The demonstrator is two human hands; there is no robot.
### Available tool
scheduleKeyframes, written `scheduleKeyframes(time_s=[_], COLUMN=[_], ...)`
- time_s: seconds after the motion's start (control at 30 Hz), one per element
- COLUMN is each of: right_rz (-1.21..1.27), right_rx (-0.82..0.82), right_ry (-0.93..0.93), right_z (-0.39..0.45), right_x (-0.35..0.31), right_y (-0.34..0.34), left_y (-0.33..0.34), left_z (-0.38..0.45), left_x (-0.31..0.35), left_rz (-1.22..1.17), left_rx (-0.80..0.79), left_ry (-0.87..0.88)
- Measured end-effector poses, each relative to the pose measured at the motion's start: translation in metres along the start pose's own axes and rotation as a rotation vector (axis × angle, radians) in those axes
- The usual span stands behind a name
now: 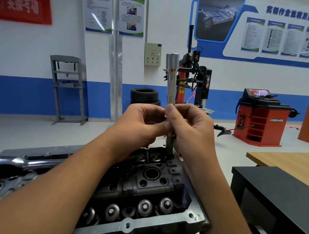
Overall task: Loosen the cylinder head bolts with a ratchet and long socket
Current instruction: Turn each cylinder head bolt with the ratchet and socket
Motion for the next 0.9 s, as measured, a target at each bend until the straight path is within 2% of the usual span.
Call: scheduleKeyframes(time_s=[0.1,0.3,0.47,0.67,0.9], right_rz=[-0.033,-0.014,-0.050,-0.023,-0.044], right_rx=[0.023,0.028,0.018,0.044,-0.001], right_ry=[-0.017,-0.007,-0.014,-0.028,-0.009], right_z=[-0.0009,0.0006,-0.0018,-0.0006,-0.0002], right_x=[-0.0004,-0.0016,-0.0018,-0.0020,0.0006], right_y=[-0.0009,-0.0005,-0.0001,-0.0018,-0.0001], left_y=[0.0002,-0.0007,-0.0007,0.0010,-0.0022], left_z=[-0.0002,-0.0007,0.0003,-0.0012,0.0008], left_x=[0.0006,0.0003,0.0000,0.0024,-0.0021], left_rz=[0.063,-0.056,0.074,-0.010,0.142], left_rx=[0.027,-0.046,0.057,-0.067,0.051], left_ry=[0.008,-0.039,0.002,-0.057,0.036])
Point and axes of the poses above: each hand's wrist, its own z-axis towards the middle knuckle, its own y-axis out of the palm, x = y × z, the point moved 1 cm from there along z, towards the middle knuckle, and after that the axes turned 15 degrees about -z, right-handed, at the moved point
